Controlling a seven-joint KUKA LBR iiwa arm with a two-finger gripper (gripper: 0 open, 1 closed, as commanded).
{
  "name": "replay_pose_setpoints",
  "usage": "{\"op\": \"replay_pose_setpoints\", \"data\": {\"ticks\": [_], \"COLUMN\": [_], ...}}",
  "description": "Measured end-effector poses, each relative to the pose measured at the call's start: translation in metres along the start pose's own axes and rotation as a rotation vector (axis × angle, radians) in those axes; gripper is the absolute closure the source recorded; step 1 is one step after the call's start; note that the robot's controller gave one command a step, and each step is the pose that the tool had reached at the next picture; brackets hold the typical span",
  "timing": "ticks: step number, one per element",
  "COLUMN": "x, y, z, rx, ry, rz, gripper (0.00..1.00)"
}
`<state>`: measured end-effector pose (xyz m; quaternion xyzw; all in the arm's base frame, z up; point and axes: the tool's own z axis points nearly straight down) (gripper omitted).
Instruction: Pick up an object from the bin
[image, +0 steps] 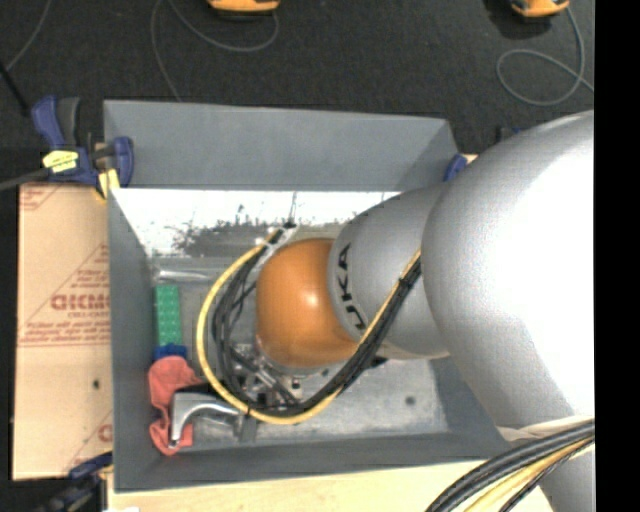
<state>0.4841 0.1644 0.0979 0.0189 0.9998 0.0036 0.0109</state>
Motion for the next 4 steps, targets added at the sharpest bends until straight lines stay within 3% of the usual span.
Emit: {"op": "replay_pose_setpoints", "data": {"ticks": [3, 4], "x": [0.0001, 0.0001], "y": [0.0002, 0.0002], "z": [0.0, 0.0], "rx": [0.0, 0.0], "ry": [0.0, 0.0], "rz": [0.002, 0.002], "gripper": [1.0, 0.0]}}
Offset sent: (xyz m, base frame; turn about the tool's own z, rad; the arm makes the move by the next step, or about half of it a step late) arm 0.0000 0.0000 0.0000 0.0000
